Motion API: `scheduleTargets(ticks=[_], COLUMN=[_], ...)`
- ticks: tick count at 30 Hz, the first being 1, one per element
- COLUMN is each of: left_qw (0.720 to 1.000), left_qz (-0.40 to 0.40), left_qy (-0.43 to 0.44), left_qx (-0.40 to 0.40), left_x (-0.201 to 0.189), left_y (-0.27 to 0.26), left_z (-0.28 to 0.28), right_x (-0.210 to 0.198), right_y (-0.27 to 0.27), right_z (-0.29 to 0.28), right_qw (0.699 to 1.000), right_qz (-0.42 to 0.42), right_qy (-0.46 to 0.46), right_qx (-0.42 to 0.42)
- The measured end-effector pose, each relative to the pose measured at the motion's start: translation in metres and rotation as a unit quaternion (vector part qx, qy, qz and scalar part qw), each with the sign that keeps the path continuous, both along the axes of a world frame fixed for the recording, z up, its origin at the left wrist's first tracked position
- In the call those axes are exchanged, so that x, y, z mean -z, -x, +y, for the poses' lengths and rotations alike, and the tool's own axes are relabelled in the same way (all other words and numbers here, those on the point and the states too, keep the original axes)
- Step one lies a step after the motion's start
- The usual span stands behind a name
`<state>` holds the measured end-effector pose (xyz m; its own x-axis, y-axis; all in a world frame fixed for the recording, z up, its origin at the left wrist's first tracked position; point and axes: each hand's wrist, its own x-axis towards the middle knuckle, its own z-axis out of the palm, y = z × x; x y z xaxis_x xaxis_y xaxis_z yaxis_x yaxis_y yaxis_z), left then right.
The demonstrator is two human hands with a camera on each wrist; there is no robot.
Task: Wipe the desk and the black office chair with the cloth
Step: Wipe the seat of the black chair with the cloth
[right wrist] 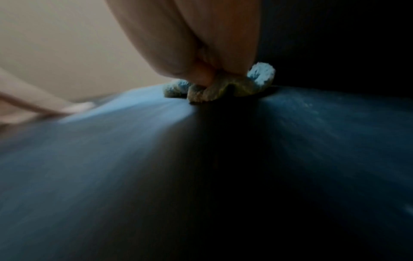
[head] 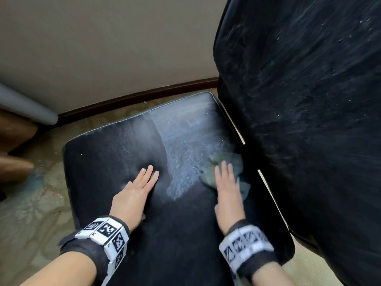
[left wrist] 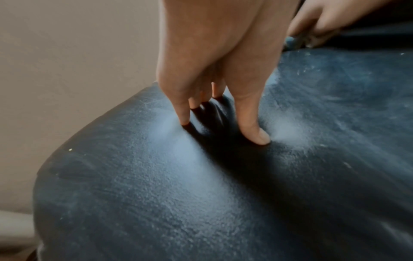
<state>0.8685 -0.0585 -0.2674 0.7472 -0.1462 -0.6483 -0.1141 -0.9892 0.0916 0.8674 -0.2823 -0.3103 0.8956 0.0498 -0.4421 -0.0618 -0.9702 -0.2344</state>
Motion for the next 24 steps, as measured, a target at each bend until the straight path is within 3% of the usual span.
scheduleTargets(ticks=[3,4,8,10,11,13,15,19,21,22,24], left_qw=[1.0,1.0,1.0,1.0,1.0,1.0,1.0,1.0,1.0,0.999,0.997], left_qz=[0.007,0.007,0.009,0.006,0.003,0.003,0.001,0.001,0.0,-0.009,-0.027], left_qy=[-0.002,-0.002,0.004,0.007,0.009,0.016,0.018,0.019,0.026,0.034,0.06], left_qx=[0.004,0.005,-0.002,-0.005,-0.005,-0.007,-0.009,-0.009,-0.016,-0.021,-0.035], left_x=[0.0,0.0,0.001,0.0,-0.001,-0.002,-0.001,0.001,0.002,0.004,0.005], left_y=[0.0,0.001,0.001,0.001,0.0,0.0,0.0,0.001,0.002,0.002,0.002], left_z=[-0.001,-0.001,0.001,0.001,0.001,0.0,-0.001,0.0,0.001,0.001,0.001], right_x=[-0.002,-0.001,-0.002,0.004,0.008,0.007,0.013,0.027,0.03,0.027,0.021], right_y=[0.032,0.014,-0.07,-0.045,-0.01,0.062,0.061,-0.038,-0.037,-0.017,0.043], right_z=[-0.005,-0.013,-0.013,0.009,0.021,0.035,0.02,-0.007,0.018,0.034,0.056], right_qw=[0.992,0.993,0.998,0.998,0.996,0.967,0.943,0.988,0.991,0.986,0.95], right_qz=[-0.012,-0.036,-0.034,-0.033,-0.049,-0.093,-0.087,-0.086,-0.115,-0.132,-0.149], right_qy=[-0.024,-0.028,0.027,0.052,0.024,-0.053,-0.099,-0.015,0.011,0.004,-0.054], right_qx=[-0.121,-0.112,0.055,-0.012,-0.073,-0.23,-0.304,-0.127,-0.063,-0.105,-0.27])
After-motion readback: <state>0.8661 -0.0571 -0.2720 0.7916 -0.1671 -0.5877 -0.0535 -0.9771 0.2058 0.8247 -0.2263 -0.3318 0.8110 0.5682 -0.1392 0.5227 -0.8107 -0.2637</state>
